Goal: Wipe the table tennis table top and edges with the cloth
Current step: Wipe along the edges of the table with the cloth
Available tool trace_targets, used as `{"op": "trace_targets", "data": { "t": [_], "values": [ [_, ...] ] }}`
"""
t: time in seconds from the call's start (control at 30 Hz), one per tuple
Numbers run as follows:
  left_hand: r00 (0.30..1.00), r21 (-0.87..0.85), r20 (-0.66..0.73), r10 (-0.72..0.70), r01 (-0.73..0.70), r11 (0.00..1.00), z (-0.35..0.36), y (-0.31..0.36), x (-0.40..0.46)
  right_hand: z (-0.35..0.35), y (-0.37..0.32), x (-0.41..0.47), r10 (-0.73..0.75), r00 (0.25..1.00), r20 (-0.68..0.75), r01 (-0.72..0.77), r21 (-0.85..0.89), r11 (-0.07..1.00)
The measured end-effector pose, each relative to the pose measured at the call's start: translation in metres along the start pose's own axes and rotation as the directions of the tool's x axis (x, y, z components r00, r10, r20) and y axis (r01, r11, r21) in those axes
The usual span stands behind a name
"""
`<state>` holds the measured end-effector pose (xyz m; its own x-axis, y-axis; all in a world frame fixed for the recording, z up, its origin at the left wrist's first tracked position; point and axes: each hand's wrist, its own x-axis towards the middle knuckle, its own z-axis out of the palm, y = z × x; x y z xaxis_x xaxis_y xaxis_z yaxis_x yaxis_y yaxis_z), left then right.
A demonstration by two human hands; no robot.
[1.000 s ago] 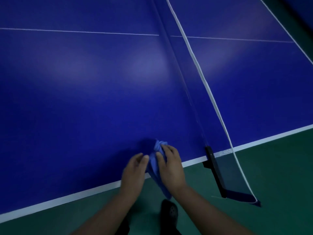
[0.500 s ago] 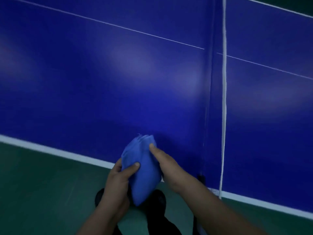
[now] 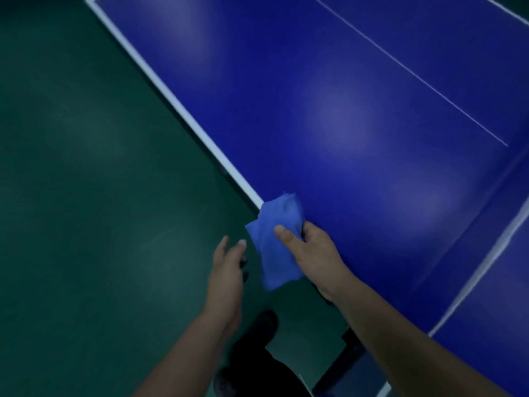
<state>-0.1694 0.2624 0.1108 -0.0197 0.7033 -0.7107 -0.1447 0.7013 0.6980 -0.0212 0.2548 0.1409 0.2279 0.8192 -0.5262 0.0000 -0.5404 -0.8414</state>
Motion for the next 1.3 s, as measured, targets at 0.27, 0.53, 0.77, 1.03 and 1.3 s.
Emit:
{"op": "trace_targets", "data": {
  "t": [0.27,0.53,0.77,1.03,1.3],
  "values": [
    [0.963,-0.6,0.225,-0.15,0.259,0.757,-0.025,-0.059,-0.046,0.061,0.055,-0.061,0.234,0.97,0.066,-0.231,-0.041,0.972],
    [0.928,-0.738,0.203,-0.312,0.355,0.574,-0.024,-0.157,-0.061,0.049,0.127,-0.103,-0.095,0.994,0.059,0.105,-0.794,0.599],
    [0.947,-0.681,0.224,-0.229,0.32,0.658,0.007,-0.195,-0.033,-0.008,0.121,-0.062,0.142,0.929,0.341,0.26,-0.877,0.403],
    [0.998,-0.428,-0.029,0.059,-0.065,0.901,0.085,-0.236,0.033,-0.119,0.118,0.091,-0.301,0.799,0.521,0.528,-0.847,-0.065],
    [0.948,-0.058,-0.138,0.288,-0.298,0.953,0.143,-0.245,0.053,-0.13,0.144,0.138,-0.414,0.704,0.576,0.596,-0.797,-0.095]
  ]
}}
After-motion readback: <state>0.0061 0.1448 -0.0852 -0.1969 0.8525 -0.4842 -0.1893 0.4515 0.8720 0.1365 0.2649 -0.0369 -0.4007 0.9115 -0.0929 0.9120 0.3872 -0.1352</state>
